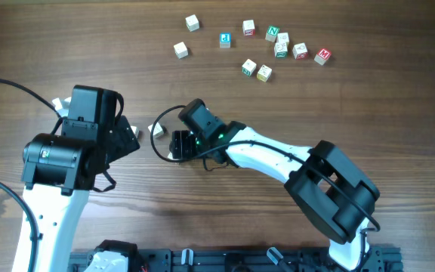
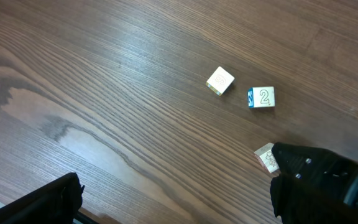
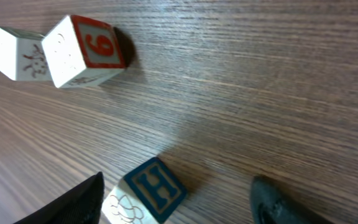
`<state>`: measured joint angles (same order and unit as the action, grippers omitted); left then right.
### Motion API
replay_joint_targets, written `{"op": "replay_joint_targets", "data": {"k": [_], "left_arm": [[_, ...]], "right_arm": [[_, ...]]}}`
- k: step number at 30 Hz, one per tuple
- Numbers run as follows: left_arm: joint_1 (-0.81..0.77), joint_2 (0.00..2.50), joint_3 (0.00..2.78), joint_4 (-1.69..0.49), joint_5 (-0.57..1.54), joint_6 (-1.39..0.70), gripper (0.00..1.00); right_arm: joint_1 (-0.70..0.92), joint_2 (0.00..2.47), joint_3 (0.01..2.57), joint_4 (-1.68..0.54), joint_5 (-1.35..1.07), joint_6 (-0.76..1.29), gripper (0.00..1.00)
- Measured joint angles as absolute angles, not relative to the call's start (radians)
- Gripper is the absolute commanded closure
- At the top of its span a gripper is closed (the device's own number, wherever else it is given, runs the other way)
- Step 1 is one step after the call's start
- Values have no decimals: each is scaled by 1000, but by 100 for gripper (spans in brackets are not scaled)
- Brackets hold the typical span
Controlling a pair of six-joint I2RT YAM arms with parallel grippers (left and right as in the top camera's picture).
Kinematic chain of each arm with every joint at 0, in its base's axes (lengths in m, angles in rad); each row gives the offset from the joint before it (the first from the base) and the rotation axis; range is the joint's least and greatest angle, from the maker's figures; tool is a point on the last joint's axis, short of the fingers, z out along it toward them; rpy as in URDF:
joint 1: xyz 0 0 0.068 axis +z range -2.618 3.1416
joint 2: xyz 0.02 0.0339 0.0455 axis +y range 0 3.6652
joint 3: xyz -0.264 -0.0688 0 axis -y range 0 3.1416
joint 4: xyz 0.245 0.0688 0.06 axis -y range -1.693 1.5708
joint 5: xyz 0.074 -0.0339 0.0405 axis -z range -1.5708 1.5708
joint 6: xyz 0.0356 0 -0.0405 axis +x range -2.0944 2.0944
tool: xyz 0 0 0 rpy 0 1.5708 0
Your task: Form a horizontal line
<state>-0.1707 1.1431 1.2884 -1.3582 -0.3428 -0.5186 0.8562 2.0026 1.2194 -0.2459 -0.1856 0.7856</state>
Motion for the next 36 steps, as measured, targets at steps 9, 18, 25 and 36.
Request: {"op": "replay_joint_targets", "data": {"k": [9, 18, 25, 36], "left_arm": [[-171, 1143, 1288, -1359, -342, -519, 0], [-171, 1143, 1288, -1359, -343, -519, 0], [-171, 1143, 1288, -1359, -343, -519, 0], [-171, 1143, 1288, -1359, -343, -519, 0]], "right_arm": [[940, 1997, 1220, -276, -20, 892, 39], [948, 1997, 1220, -290, 2, 915, 61], [942, 1997, 1220, -279, 5, 915, 65], [883, 1997, 1224, -77, 12, 787, 65]]}}
